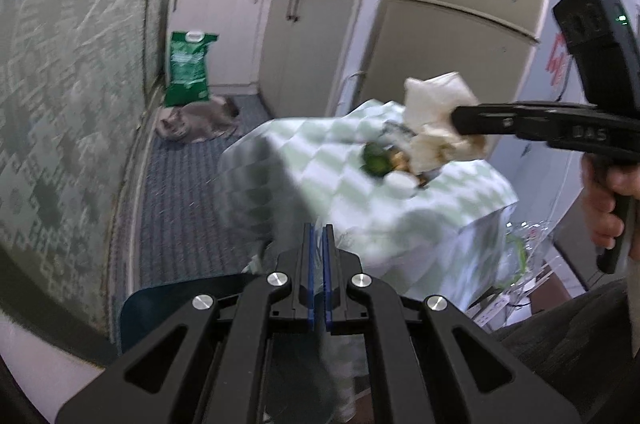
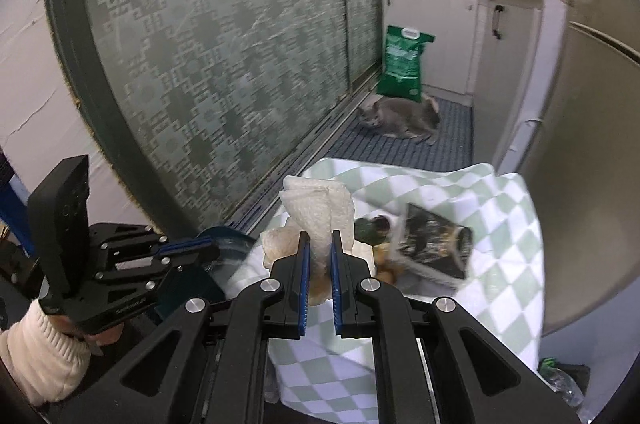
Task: Collect trash
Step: 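Carry the bagged bun with the right tool over the green bin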
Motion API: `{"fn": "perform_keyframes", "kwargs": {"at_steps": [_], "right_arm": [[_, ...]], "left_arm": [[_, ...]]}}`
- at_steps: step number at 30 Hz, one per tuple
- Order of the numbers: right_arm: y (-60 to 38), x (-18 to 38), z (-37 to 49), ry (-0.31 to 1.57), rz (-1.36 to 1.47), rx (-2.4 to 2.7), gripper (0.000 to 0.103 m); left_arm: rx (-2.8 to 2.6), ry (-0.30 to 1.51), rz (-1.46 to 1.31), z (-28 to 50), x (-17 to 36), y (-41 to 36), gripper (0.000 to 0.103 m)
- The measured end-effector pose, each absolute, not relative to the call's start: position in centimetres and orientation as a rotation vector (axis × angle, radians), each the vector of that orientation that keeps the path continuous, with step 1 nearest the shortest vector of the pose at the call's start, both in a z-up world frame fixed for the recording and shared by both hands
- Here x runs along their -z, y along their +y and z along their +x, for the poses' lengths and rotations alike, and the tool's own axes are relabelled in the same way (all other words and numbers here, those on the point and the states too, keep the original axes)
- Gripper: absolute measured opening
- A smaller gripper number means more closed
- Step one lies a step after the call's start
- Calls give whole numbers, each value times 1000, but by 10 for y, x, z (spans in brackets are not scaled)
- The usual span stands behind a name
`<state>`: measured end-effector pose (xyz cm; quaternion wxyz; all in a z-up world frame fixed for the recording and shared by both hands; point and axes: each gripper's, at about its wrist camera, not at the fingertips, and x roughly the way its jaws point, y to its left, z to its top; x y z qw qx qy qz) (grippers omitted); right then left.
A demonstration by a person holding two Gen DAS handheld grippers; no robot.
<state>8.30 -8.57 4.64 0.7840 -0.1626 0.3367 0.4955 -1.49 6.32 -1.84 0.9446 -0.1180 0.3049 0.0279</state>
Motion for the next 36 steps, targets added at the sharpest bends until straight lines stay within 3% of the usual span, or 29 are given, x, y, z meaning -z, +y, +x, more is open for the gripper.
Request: {"fn": "perform_keyframes", "kwargs": {"at_steps": [28, 30, 32, 36], "right_arm": [[6, -14, 24, 867, -505, -1242, 9], [9, -10, 22, 880, -519, -1246, 9], [12, -7, 21, 893, -528, -1247, 9], [19, 1, 20, 926, -550, -1246, 9]], "left_arm": [[-138, 890, -267, -50, 74, 107, 4], [-138, 917, -280, -50, 80, 111, 6], [-142, 928, -281, -50, 82, 111, 22], [-141, 927, -276, -53, 81, 111, 24]]}}
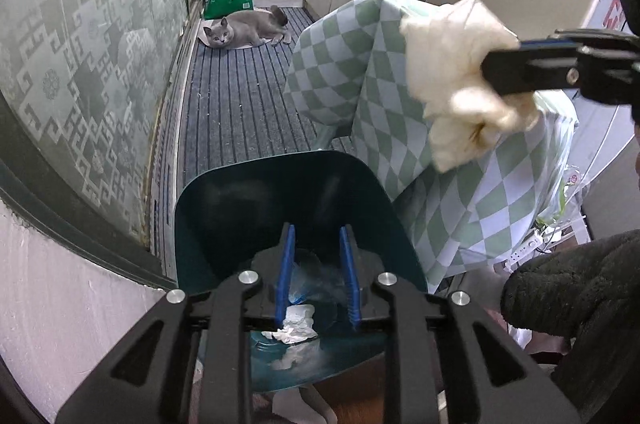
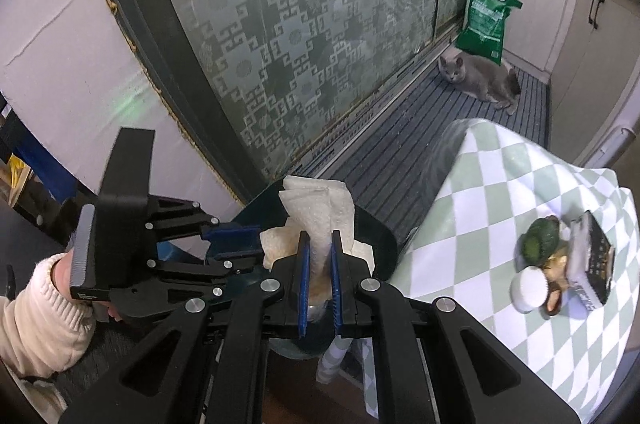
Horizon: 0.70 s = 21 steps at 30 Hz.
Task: Collect trash
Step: 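Carry the bagged bun with the right tool over the green bin, then open the right tool to drop the bun into the bin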
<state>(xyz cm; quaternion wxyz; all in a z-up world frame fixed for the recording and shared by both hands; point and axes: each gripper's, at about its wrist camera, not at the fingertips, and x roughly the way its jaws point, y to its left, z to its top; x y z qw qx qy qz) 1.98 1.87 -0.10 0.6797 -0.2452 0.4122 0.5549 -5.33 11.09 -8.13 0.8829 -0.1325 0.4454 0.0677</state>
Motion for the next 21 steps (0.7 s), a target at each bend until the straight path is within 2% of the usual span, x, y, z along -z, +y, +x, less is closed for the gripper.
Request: {"fn": "perform_keyframes", "kwargs": {"at_steps": [8, 14, 16, 17, 19, 21], "right_arm": [[32, 14, 13, 969, -594, -1246, 9], [39, 24, 6, 988, -629, -1251, 11], [39, 25, 4, 991, -631, -1255, 19], [38, 25, 4, 993, -626, -1257, 31], [38, 24, 5, 985, -624, -1253, 40], [36, 21, 6, 978, -608, -1258, 42]], "left_arm": [[-155, 914, -278, -58, 75, 113, 26], [-189, 824, -291, -68, 56, 122, 26], [-190, 788, -290, -71, 48, 122, 29], [-191, 776, -289, -72, 46, 123, 33], [-193, 747, -291, -74, 41, 124, 40], [-193, 715, -292, -77, 36, 124, 43]]}}
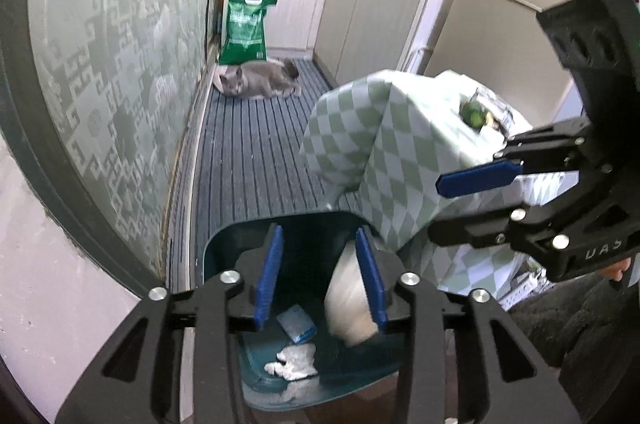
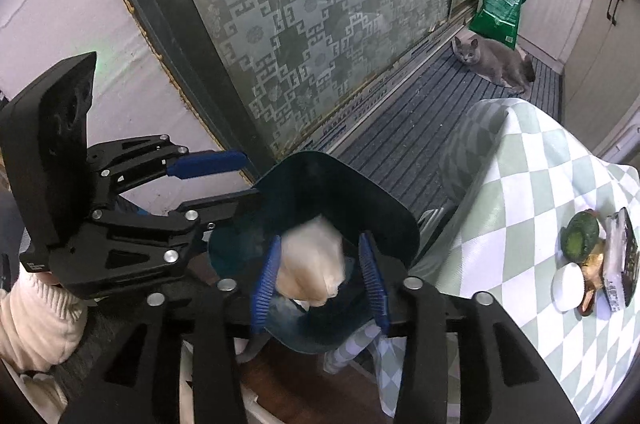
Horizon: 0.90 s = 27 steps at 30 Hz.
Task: Collect trash
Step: 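Open the right tool to drop the bun into the bin, then move the left tool onto the white round lid while the right tool approaches the black coffee packet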
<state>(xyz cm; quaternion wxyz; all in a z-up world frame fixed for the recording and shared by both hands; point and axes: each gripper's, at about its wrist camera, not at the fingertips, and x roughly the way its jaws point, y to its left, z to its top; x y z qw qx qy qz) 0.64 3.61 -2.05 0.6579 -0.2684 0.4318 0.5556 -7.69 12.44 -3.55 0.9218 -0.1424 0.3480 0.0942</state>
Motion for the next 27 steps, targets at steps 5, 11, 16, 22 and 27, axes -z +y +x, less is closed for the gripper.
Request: {"fn": "perform_keyframes", "kwargs": {"at_steps": [5, 11, 16, 22, 27], "right_arm": [[26, 8, 10, 923, -568, -1261, 44], [3, -8, 27, 880, -505, -1229, 46], [-31, -18, 51, 858, -446, -1168, 50], [-78, -21, 76, 853, -384, -1097, 51], [-116, -23, 98, 855, -318, -1035, 51]], "left_arm": [[-160, 609, -300, -82, 15, 120, 49], [-94, 580, -283, -68, 5, 103, 56], [-23, 570, -241, -49, -2, 73, 63], [28, 561, -219, -22, -4, 46, 64], [70, 581, -239, 12, -5, 34, 64]]}}
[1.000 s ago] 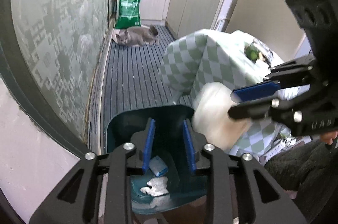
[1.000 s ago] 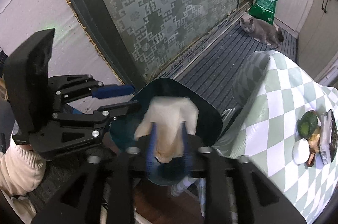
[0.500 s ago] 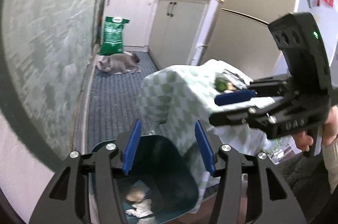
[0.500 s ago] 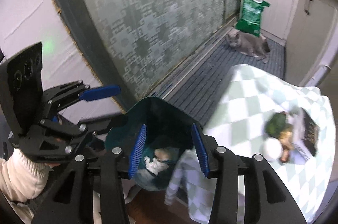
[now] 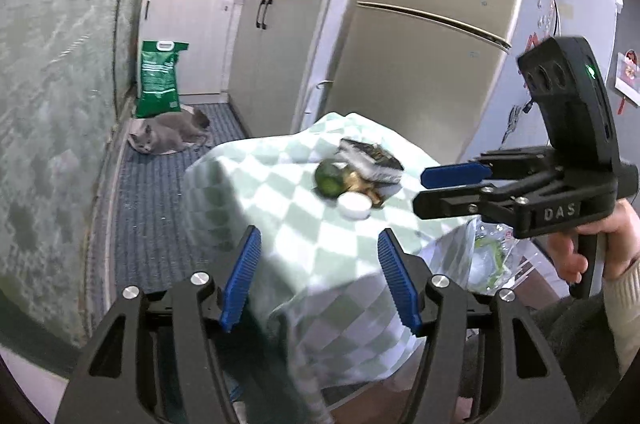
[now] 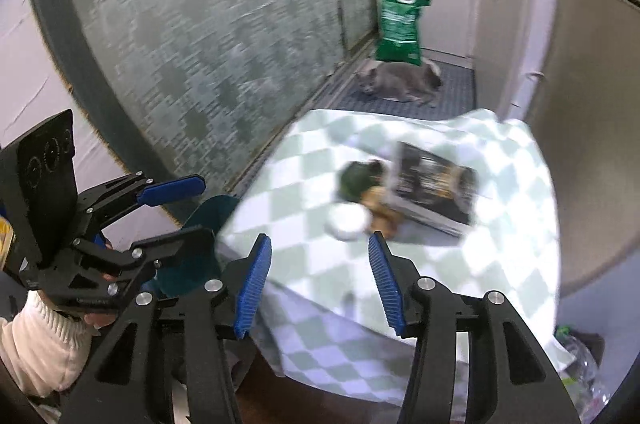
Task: Collect trash
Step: 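Move the left tool onto the white round lid while the right tool approaches the black coffee packet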
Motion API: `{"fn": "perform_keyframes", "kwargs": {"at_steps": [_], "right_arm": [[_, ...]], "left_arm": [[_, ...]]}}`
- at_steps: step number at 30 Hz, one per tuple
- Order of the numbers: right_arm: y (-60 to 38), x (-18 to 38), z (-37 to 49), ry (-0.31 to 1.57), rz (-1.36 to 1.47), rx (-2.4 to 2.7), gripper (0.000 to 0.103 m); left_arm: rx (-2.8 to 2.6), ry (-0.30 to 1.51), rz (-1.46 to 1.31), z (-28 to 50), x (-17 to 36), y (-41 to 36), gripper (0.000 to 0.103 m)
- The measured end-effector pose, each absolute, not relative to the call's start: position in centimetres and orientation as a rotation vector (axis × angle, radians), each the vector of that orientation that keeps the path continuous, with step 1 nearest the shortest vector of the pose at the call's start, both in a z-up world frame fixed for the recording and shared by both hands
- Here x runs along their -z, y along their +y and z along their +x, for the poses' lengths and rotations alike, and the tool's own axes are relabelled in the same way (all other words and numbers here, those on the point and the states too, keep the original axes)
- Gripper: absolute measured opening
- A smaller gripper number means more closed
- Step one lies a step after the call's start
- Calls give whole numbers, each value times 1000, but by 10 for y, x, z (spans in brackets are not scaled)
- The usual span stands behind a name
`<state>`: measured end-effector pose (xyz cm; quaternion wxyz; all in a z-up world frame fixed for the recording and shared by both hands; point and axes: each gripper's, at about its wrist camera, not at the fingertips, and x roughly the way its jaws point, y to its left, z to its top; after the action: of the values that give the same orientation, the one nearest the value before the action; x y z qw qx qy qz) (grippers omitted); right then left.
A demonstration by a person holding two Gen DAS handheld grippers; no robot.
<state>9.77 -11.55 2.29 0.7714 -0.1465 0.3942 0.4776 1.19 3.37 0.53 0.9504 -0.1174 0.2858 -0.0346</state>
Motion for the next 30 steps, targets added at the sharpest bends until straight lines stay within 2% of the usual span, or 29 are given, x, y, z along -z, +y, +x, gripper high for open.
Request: {"fn": "perform_keyframes", "kwargs": {"at_steps": [16, 21, 24, 26, 28, 30], "right_arm": [[-179, -22, 134, 847, -191, -935, 52], [-184, -19, 137, 820, -179, -898, 53], [-185, -13, 138, 797, -129, -871, 63], [-183, -11, 140, 788, -82, -879, 68], [-179, -11, 142, 784, -63, -883, 77], [-172, -10, 144, 775, -46, -873, 82]], "left_arm": [[110, 710, -154, 89, 21, -16, 64], [63, 702, -132, 99, 28, -18, 60], [49, 696, -127, 101, 30, -21, 58], [31, 697, -112, 104, 30, -22, 45], [20, 698, -108, 105, 31, -22, 32], [28, 696, -109, 105, 31, -21, 32]]}}
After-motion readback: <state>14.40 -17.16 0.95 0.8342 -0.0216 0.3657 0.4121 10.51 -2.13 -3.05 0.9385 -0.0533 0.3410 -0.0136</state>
